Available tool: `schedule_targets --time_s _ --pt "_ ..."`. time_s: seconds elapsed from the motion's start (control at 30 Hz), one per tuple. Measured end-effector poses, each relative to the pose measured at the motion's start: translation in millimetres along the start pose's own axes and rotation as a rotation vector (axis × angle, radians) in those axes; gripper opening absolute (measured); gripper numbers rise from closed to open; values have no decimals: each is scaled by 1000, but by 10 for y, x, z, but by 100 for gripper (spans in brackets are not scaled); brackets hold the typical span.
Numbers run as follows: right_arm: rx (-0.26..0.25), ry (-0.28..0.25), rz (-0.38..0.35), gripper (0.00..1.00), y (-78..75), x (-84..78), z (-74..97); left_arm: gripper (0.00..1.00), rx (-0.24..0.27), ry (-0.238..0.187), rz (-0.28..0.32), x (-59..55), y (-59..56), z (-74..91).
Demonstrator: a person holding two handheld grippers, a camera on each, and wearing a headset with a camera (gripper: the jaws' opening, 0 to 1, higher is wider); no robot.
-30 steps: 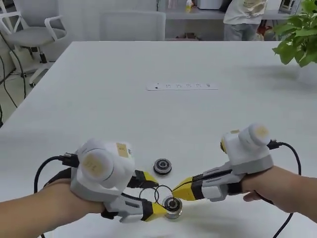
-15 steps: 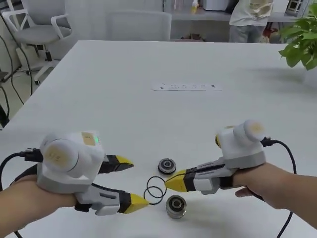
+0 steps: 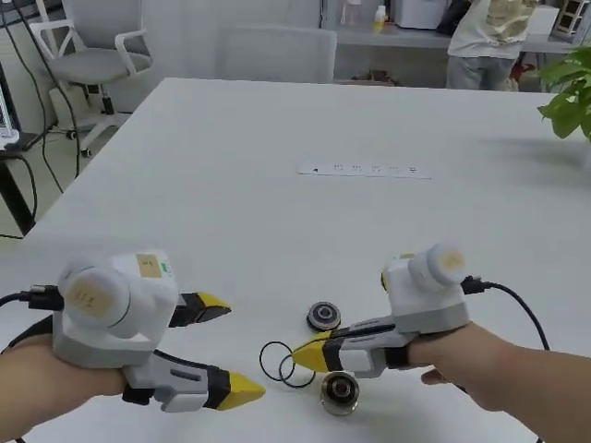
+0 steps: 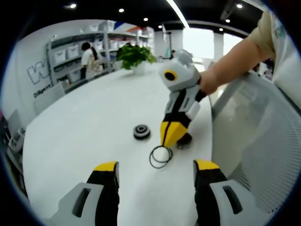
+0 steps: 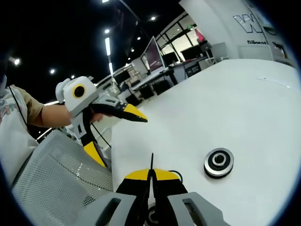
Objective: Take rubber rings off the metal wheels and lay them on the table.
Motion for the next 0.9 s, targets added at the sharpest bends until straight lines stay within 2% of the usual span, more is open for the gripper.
schedule_targets --time_s 0.2,0.3,0.63,0.77,0.9 --pt "-56 22 41 0 -79 -42 -23 65 1 6 3 -16 -1 0" --pt "-81 59 101 0 -98 -80 -14 65 -1 7 5 -20 0 -9" --pt "-92 102 171 21 -85 -129 52 65 -5 21 -1 -24 48 -19" --pt "-101 84 189 24 -93 -72 137 64 -4 19 0 -2 90 -31" --pt "-126 41 202 25 -151 45 250 64 -4 17 -7 58 138 -65"
Point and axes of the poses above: the centre of the closed fingertips' face, and the gripper's own axes: z roughly backward along the fingers, y roughly to its left, x roughly out of its top, the point moved 2 cm from there along z, roughly backward along the fingers, and after that the axes turned 10 degrees about -z, right-handed, at the moved point
